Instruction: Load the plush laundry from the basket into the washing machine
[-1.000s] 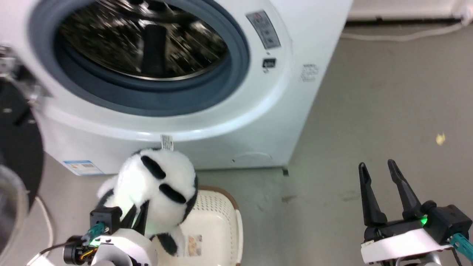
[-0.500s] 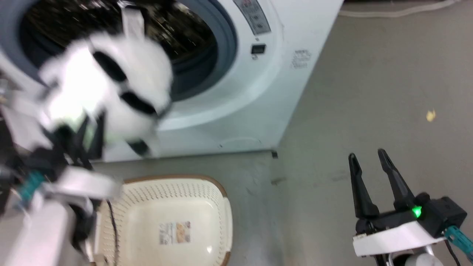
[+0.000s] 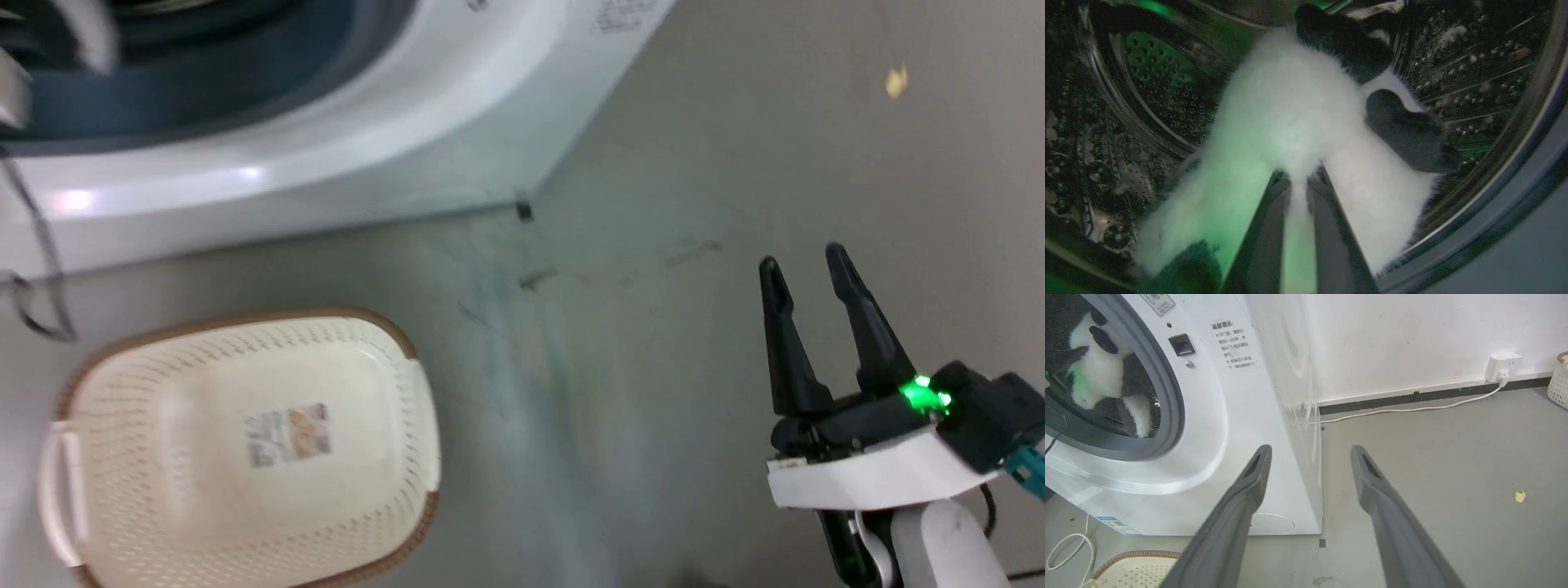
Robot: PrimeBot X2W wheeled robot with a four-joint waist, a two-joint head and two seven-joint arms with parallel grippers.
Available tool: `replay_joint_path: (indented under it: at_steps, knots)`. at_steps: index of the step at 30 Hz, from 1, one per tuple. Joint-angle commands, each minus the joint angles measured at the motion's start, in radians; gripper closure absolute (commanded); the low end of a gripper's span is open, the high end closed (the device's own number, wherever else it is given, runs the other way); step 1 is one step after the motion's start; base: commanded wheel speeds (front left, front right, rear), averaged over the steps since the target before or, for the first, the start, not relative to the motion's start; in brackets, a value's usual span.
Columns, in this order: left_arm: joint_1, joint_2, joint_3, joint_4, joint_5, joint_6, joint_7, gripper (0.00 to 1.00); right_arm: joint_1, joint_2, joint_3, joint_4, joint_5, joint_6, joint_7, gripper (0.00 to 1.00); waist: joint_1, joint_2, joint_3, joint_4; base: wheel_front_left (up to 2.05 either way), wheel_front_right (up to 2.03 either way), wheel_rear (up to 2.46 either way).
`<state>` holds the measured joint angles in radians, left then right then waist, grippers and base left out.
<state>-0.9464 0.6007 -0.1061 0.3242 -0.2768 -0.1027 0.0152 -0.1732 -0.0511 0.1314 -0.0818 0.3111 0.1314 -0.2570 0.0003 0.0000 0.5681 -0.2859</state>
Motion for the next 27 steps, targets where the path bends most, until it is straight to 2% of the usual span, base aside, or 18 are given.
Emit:
replay_joint_path:
  at_steps: [1, 5, 10, 19, 20, 21, 27]
  knots:
    - [-0.074, 0.021, -0.009, 0.049, 0.014, -0.005, 0.01, 1.0, -0.023, 0.001, 0.006, -0.007, 0.013, -0.001, -0.005, 0.0, -0.0003, 0.0, 0.086, -0.066, 0.0, 0.0, 0.0]
    - [-0.205, 0.044, -0.044, 0.202, 0.034, -0.014, 0.043, 1.0, -0.043, 0.001, 0.02, -0.008, 0.04, -0.001, -0.005, 0.0, -0.0003, 0.0, 0.132, -0.091, 0.0, 0.0, 0.0]
    - [-0.303, 0.039, -0.104, 0.354, 0.034, -0.023, 0.09, 1.0, -0.058, 0.001, 0.031, -0.007, 0.059, -0.001, -0.005, 0.0, -0.0003, 0.0, 0.166, -0.106, 0.0, 0.0, 0.0]
    - [-0.361, 0.011, -0.188, 0.507, 0.013, -0.027, 0.062, 1.0, -0.072, 0.001, 0.025, 0.007, 0.055, -0.001, -0.005, 0.0, -0.0003, 0.0, 0.151, -0.09, 0.0, 0.0, 0.0]
    - [-0.359, 0.008, -0.194, 0.518, 0.011, -0.027, 0.046, 0.58, -0.073, 0.001, 0.021, 0.009, 0.051, -0.001, -0.005, 0.0, -0.0003, 0.0, 0.141, -0.085, 0.0, 0.0, 0.0]
    - [-0.354, 0.004, -0.2, 0.529, 0.007, -0.028, 0.032, 0.0, -0.073, 0.001, 0.018, 0.01, 0.046, -0.001, -0.005, 0.0, -0.0003, 0.0, 0.129, -0.08, 0.0, 0.0, 0.0]
    - [-0.267, -0.047, -0.238, 0.577, -0.058, -0.028, -0.081, 0.0, -0.058, 0.001, -0.019, 0.026, -0.002, -0.001, -0.005, 0.0, -0.0003, 0.0, 0.01, -0.025, 0.0, 0.0, 0.0]
